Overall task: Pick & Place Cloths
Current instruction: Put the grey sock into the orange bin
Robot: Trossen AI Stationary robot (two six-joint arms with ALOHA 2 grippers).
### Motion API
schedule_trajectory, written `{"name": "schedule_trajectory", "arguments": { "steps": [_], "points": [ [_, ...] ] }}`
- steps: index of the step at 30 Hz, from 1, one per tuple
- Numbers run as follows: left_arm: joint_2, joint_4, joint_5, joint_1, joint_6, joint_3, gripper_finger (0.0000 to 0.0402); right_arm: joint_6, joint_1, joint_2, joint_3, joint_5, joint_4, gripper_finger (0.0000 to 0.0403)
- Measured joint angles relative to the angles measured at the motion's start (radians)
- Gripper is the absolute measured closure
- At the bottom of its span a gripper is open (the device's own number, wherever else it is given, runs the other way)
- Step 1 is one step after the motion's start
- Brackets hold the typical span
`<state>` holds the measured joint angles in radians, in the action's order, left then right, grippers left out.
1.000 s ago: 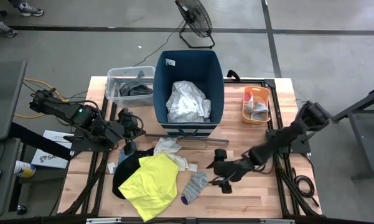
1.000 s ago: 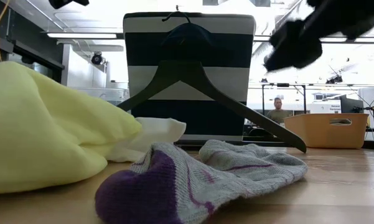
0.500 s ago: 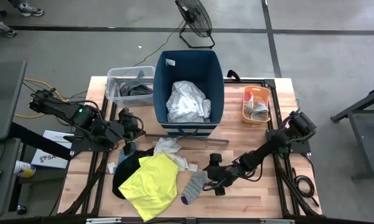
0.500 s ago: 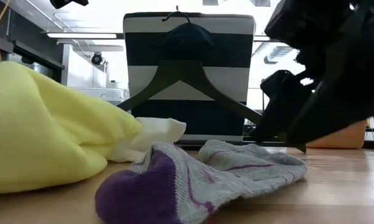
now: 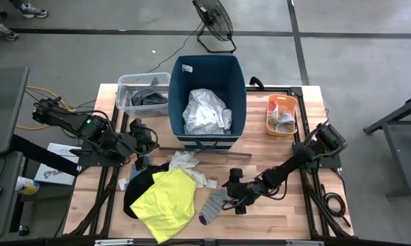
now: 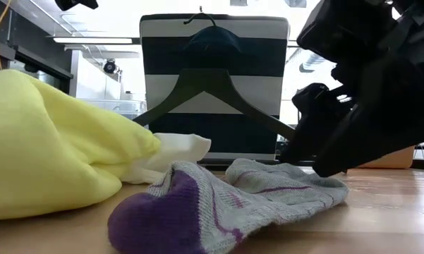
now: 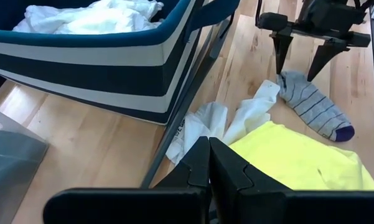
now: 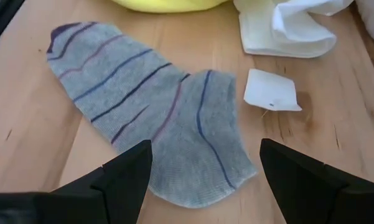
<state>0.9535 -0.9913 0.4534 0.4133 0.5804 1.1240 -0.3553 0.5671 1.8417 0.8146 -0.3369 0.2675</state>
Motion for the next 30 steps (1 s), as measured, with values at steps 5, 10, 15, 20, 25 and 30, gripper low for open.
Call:
{"name": "schedule_trajectory", "arguments": {
  "steps": [5, 10, 15, 20, 25, 30],
  "points": [
    [0.0, 0.0, 0.002, 0.0, 0.0, 0.0, 0.0401, -0.015, 0.0, 0.029, 0.0, 0.023, 0.021, 0.0113],
    [0.0, 0.0, 0.002, 0.0, 0.0, 0.0, 0.0401, -0.041, 0.0, 0.059, 0.001, 0.022, 0.046, 0.0113],
    [0.0, 0.001, 0.002, 0.0, 0.0, 0.0, 0.0401, -0.063, 0.0, 0.06, 0.002, 0.02, 0.041, 0.0122],
    [0.0, 0.001, 0.003, -0.001, 0.001, 0.0, 0.0401, -0.071, 0.0, 0.06, 0.002, 0.015, 0.034, 0.0177],
    [0.0, 0.001, 0.003, -0.001, 0.001, 0.0, 0.0401, -0.073, 0.0, 0.061, 0.001, 0.02, 0.037, 0.0259],
    [0.0, 0.001, 0.004, 0.0, 0.001, 0.0, 0.0401, -0.217, -0.001, 0.051, 0.0, 0.027, 0.038, 0.0359]
  ]
}}
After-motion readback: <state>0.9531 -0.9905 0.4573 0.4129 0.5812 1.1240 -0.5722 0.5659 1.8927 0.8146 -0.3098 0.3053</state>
